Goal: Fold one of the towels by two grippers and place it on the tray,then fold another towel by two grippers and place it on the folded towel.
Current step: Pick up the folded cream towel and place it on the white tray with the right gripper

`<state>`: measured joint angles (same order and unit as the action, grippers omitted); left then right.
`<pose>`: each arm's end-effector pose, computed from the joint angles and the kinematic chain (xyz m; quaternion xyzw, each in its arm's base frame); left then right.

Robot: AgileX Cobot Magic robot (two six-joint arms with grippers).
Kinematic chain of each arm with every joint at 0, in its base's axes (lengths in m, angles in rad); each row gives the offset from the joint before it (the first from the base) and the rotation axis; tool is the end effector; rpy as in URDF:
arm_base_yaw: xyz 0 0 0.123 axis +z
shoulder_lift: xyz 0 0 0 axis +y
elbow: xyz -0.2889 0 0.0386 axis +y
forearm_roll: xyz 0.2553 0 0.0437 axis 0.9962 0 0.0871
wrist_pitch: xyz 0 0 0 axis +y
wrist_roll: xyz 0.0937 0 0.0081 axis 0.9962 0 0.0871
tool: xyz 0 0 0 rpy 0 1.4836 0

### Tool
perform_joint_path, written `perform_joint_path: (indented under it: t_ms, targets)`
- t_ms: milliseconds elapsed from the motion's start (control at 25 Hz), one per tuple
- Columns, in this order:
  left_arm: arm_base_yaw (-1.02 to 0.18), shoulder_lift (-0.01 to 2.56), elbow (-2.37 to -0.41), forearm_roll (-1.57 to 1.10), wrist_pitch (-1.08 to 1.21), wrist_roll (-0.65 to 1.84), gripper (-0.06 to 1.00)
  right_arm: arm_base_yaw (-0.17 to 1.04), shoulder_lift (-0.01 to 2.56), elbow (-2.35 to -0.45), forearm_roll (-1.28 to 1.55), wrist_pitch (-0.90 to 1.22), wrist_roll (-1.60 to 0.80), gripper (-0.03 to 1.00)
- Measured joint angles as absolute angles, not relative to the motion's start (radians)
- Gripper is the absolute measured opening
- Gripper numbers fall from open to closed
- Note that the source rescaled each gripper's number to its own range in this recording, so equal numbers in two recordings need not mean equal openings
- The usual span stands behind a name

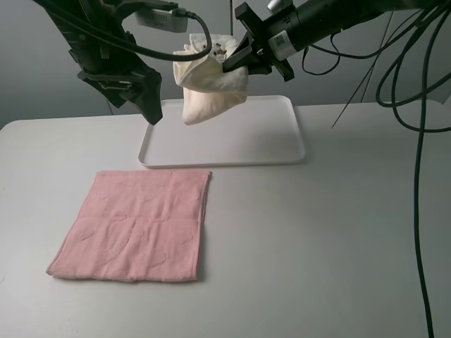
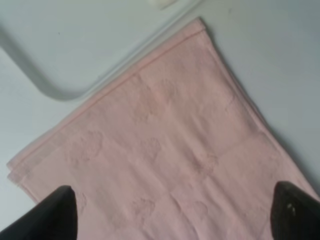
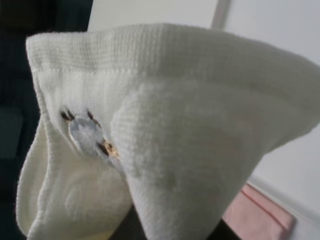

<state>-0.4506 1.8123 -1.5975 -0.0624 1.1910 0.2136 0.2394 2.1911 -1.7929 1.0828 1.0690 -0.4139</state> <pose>0.3476 -0.1742 0.2916 0.3159 0.9400 -0.0448 0.1213 0.4517 0.1853 0.2263 -0.0808 0.8733 0.4644 0.1226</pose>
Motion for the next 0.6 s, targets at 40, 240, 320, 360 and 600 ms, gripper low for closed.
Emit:
perform_joint_path:
  t_ms: [40, 240, 320, 360, 600]
  targets:
    - [-0.451, 1.812, -1.597, -0.062, 1.189, 0.214, 0.99, 0.247, 2.217, -1.829, 1.110, 1.069, -0.412, 0.11]
    - [-0.451, 1.812, -1.597, -0.064, 1.183, 0.214, 0.99, 0.249, 2.326, -1.933, 1.248, 1.072, -0.420, 0.11]
    - [-0.451, 1.812, -1.597, -0.064, 1.183, 0.214, 0.99, 0.249, 2.373, -1.942, 1.262, 1.068, -0.428, 0.11]
    - [-0.451, 1.812, -1.597, -0.066, 1.183, 0.214, 0.99, 0.249, 2.394, -1.942, 1.262, 1.063, -0.437, 0.11]
    - [-0.451, 1.812, -1.597, -0.079, 1.181, 0.214, 0.99, 0.249, 2.531, -1.944, 1.130, 0.907, -0.508, 0.11]
